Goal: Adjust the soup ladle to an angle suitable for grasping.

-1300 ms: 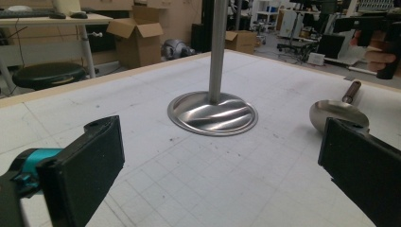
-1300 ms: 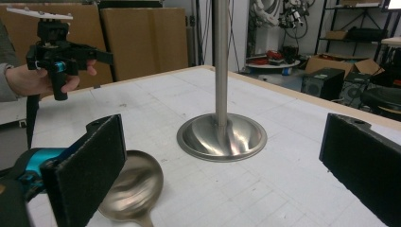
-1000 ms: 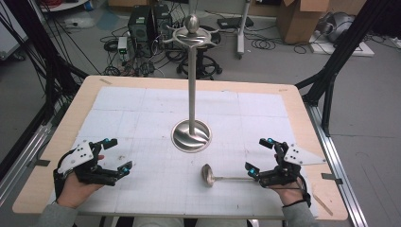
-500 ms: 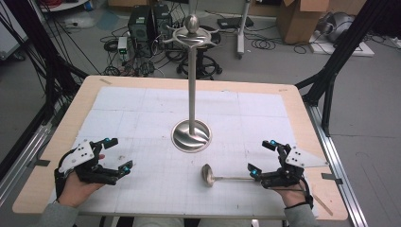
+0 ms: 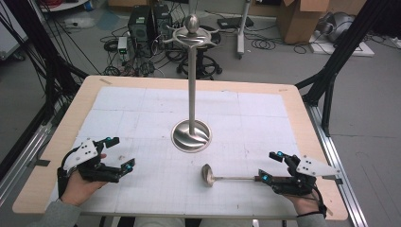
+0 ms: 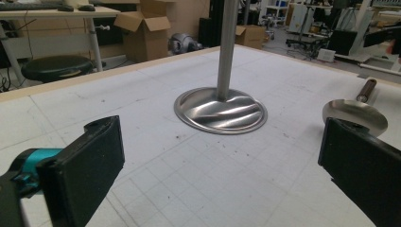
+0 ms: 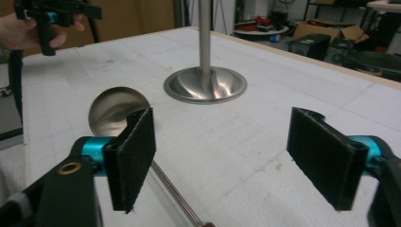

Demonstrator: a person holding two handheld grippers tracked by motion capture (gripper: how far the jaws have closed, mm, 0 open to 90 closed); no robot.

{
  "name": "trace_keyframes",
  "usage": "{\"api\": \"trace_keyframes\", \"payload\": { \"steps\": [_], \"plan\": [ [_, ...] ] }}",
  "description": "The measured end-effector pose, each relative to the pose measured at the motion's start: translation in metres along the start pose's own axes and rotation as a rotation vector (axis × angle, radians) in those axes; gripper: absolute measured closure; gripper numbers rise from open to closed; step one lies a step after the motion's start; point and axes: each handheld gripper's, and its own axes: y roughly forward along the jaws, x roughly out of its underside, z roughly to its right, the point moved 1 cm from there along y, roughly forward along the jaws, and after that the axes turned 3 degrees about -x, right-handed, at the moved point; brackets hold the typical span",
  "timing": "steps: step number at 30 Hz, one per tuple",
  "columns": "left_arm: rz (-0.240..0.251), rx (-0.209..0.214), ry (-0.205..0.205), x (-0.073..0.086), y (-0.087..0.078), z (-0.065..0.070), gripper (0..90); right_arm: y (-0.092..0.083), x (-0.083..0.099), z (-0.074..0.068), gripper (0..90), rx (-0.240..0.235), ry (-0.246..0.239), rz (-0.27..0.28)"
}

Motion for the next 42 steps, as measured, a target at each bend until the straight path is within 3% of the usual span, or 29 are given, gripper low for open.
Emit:
{"api": "trace_keyframes", "payload": {
  "steps": [5,10,17,33,42],
  "plan": [
    [-0.003,0.003,-0.001,0.000,0.002,0.000,1.7,-0.008,0.003,-0.001,44.0,0.000,0.042,0.007],
    [-0.006,0.003,-0.005,0.000,0.003,0.000,1.7,-0.010,0.008,-0.006,64.3,0.024,0.019,-0.038],
    [-0.011,0.002,-0.007,0.001,0.003,0.001,1.7,-0.010,0.011,-0.008,89.1,0.047,0.034,-0.098],
    [-0.020,-0.002,-0.003,0.001,0.004,0.000,1.8,0.002,0.027,-0.008,90.0,0.014,0.098,-0.255],
    [-0.027,0.001,0.005,0.001,0.004,0.000,1.8,0.002,0.033,-0.007,90.0,0.040,0.117,-0.240]
  ]
}}
